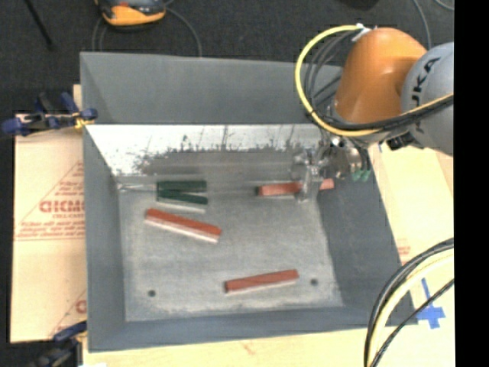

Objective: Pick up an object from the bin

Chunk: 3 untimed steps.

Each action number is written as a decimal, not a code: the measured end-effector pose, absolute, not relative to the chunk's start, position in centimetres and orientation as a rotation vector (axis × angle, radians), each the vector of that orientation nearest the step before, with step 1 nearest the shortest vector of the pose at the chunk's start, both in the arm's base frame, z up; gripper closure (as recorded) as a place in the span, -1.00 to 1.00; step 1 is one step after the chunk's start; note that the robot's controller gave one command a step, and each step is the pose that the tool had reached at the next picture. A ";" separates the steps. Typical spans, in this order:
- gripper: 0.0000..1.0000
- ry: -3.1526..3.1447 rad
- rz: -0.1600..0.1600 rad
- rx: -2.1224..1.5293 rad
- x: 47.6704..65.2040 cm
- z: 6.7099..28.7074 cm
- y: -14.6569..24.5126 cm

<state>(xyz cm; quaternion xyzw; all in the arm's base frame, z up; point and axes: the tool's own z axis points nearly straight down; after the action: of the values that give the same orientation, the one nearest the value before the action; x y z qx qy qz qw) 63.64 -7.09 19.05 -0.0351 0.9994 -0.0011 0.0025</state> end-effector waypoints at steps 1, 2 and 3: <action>1.00 3.135 -0.004 -0.111 63.6 19.1 -7.1; 1.00 3.135 -0.004 -0.111 63.6 19.1 -7.1; 1.00 3.135 -0.004 -0.112 63.6 19.1 -7.1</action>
Offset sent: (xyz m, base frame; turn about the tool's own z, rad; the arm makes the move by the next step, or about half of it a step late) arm 0.0000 0.0000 0.0000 0.0000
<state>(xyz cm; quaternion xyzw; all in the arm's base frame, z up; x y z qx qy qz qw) 63.64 -7.09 19.05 -0.0356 0.9994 -0.0012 0.0025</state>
